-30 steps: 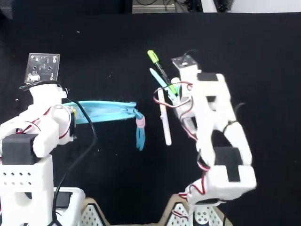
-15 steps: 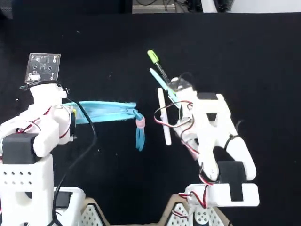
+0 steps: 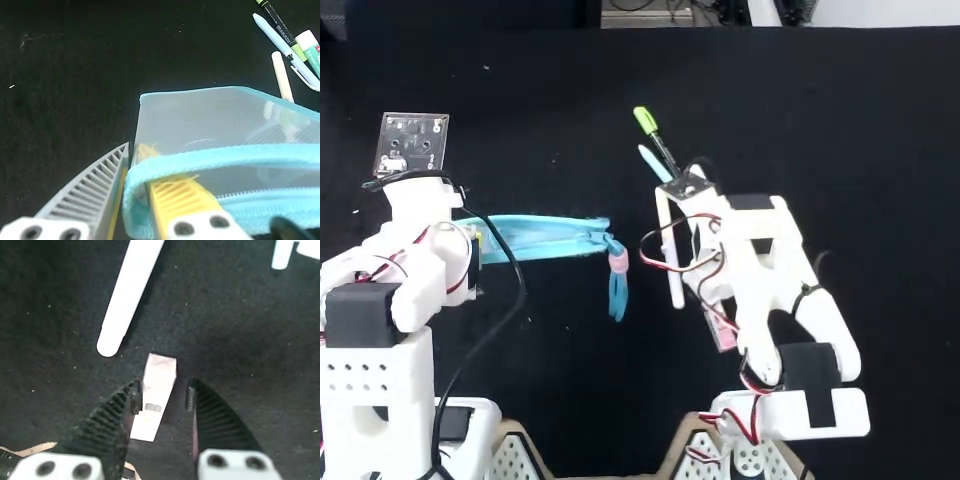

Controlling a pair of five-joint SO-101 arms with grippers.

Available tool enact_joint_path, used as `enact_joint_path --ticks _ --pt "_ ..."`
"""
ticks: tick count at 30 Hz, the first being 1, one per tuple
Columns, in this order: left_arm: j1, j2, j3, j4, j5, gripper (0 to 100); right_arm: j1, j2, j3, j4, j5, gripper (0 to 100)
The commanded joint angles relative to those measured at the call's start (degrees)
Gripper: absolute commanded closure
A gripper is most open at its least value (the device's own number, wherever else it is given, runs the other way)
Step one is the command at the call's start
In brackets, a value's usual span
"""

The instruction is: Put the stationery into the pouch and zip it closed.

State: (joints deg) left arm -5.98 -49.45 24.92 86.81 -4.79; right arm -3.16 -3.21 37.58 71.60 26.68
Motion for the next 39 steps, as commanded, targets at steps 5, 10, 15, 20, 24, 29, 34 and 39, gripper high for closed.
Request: enact_joint_path --ticks 5,10,15,20,24,29,34,39 --pt "-0.3 0.4 2.6 0.4 0.0 97 -0.7 4.4 -1.9 -0.2 0.1 85.0" --pt "-0.3 0.4 2.6 0.4 0.0 97 -0.5 11.2 -4.6 -1.4 -2.6 85.5" --pt "-0.3 0.4 3.1 0.0 0.0 97 -0.8 9.0 -4.2 -1.3 -2.6 99.3" --pt "-0.3 0.4 3.5 0.0 0.0 97 -0.7 -4.4 -0.2 1.3 -2.5 98.8" --pt "-0.2 0.4 3.4 0.0 0.0 97 -0.8 -21.6 0.0 9.0 -2.5 98.8" --pt "-0.2 0.4 3.4 0.0 0.0 97 -0.9 -44.8 -2.3 12.3 -2.6 98.8" --pt "-0.2 0.4 2.9 0.0 2.7 97 -8.7 -63.7 -7.3 11.6 -7.3 98.8" --pt "-0.2 0.4 3.5 -2.3 6.1 97 -25.6 -76.4 -6.6 2.5 -15.8 98.7"
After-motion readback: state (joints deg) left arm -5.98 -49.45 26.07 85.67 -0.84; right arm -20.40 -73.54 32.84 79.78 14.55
